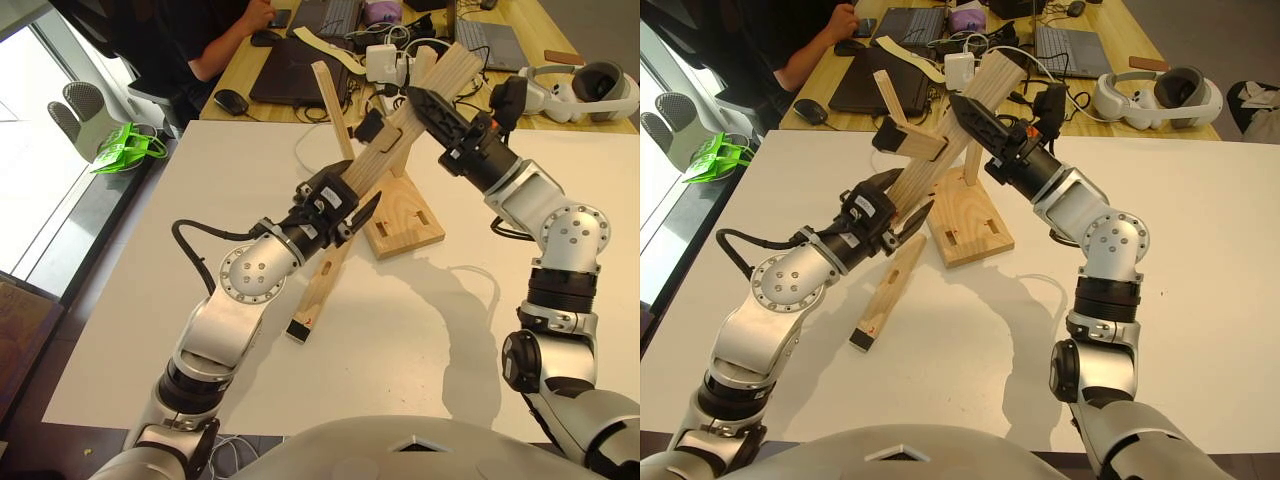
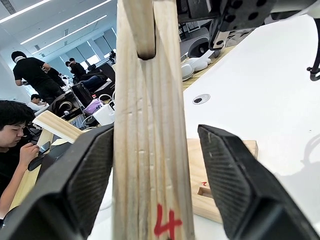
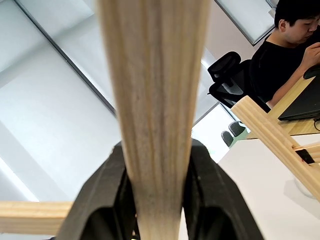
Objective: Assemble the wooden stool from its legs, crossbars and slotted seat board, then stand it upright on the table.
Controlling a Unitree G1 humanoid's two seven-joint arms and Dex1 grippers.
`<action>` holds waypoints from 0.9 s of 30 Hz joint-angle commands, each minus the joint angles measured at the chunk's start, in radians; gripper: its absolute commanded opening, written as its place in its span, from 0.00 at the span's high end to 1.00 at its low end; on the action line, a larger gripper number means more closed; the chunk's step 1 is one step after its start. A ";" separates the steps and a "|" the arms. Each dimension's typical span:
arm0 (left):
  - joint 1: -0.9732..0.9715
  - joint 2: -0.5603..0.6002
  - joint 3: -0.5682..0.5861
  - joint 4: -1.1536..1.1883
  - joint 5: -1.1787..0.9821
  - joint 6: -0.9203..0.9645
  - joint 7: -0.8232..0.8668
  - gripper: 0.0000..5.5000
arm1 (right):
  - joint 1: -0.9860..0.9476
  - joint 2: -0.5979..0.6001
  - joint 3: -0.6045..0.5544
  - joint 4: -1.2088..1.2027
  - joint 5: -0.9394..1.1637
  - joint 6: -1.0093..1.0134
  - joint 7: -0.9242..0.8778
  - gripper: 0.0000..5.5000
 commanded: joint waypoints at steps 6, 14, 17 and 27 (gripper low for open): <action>0.027 -0.017 0.041 -0.012 0.025 0.033 0.016 0.24 | -0.013 -0.040 -0.022 0.062 -0.178 -0.096 -0.076 0.82; 0.095 -0.033 0.053 -0.053 0.061 0.061 0.058 0.13 | 0.112 -0.206 -0.086 -0.033 -0.279 -0.096 -0.083 0.82; 0.087 -0.053 0.069 -0.057 0.066 0.066 0.072 0.13 | 0.165 -0.245 -0.116 -0.026 -0.306 -0.117 -0.073 0.82; 0.053 -0.069 0.092 -0.036 0.070 0.054 0.074 0.13 | 0.162 -0.185 -0.087 0.083 -0.419 -0.292 -0.004 0.82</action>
